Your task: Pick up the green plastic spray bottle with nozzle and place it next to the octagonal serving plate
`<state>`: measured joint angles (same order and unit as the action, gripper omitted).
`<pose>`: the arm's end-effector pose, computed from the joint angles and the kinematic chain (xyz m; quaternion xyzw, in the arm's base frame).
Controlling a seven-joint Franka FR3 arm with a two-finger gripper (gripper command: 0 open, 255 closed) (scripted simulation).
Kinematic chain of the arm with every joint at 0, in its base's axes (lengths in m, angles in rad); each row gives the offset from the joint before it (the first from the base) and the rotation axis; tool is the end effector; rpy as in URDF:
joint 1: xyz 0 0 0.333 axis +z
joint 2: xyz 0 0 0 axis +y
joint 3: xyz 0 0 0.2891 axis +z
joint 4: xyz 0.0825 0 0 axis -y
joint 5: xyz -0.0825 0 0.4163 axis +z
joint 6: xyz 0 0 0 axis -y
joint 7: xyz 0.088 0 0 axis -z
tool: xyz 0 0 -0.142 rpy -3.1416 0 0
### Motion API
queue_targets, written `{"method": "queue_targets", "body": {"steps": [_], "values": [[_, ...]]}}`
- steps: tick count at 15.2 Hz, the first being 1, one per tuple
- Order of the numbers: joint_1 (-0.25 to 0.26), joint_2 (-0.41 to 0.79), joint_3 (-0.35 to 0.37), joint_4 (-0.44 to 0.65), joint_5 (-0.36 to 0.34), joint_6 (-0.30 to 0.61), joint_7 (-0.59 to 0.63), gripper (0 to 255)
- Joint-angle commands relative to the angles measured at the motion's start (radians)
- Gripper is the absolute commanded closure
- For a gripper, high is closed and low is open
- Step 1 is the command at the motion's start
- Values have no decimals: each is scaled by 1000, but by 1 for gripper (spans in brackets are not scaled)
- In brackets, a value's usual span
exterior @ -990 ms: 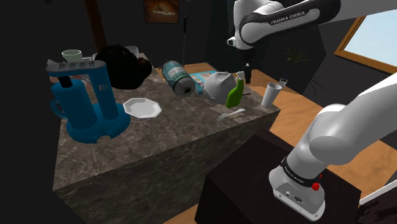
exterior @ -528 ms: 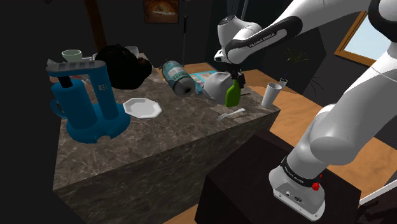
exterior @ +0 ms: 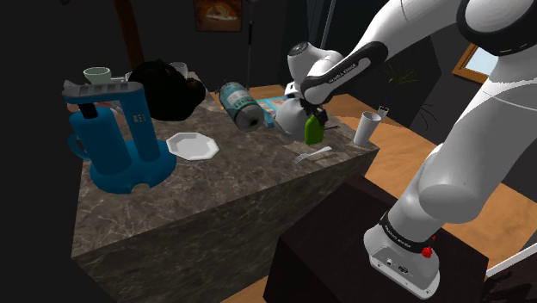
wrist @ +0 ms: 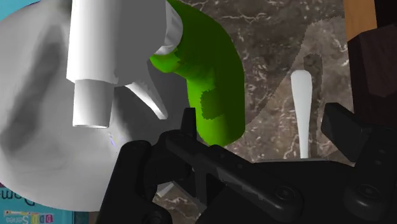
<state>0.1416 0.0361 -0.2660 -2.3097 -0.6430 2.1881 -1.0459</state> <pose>0.5129 -0.1041 0.2428 0.7563 0.6011 -0.1990 0.1645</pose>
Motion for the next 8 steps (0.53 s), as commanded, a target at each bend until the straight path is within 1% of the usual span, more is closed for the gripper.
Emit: {"method": "queue_targets", "body": {"steps": [1, 2, 8], "values": [[-8, 15, -7, -9, -11, 28, 4, 0], [-13, 28, -13, -15, -18, 49, 7, 0], [-14, 28, -12, -15, -18, 49, 7, 0]]}}
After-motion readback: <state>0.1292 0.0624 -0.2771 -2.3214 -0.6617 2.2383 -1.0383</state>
